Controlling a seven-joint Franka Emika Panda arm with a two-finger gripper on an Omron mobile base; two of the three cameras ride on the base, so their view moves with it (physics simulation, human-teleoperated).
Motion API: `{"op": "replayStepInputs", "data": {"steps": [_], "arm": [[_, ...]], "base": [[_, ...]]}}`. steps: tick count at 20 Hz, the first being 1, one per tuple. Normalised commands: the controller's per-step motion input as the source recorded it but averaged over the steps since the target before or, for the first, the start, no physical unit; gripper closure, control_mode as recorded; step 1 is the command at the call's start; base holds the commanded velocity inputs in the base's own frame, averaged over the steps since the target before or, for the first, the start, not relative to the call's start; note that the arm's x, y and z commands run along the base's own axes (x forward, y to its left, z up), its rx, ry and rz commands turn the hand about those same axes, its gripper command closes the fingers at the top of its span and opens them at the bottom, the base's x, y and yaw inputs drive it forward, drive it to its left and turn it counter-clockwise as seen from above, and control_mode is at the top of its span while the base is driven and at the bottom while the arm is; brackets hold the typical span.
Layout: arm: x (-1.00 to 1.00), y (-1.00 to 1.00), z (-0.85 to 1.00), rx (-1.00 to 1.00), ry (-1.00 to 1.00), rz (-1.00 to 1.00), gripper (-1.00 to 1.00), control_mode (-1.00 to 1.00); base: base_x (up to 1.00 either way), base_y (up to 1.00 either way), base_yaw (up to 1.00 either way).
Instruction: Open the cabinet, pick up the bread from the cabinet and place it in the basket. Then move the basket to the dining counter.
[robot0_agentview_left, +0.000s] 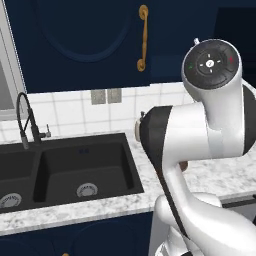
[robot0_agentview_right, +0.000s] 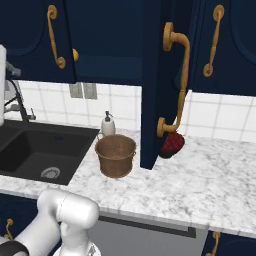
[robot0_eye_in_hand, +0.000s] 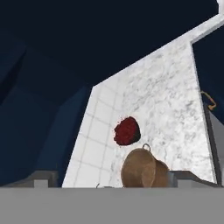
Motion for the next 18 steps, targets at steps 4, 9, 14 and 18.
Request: {"op": "replayStepInputs", "data": {"steps": [4,9,14,18], "arm": [[0.0,0.05,-0.02,-0.53,0.6,0.59,-1.0,-1.0],[0.04,0.0,-0.14,-0.46,0.53,0.65,-1.0,-1.0],[0.48,0.0,0.0,-0.31,0.34,0.6,-1.0,-1.0],[0.98,0.0,0.07,-0.24,0.09,0.48,-1.0,-1.0]], "base": [[0.0,0.0,0.0],[0.0,0.0,0.0],[0.0,0.0,0.0],[0.0,0.0,0.0]]}}
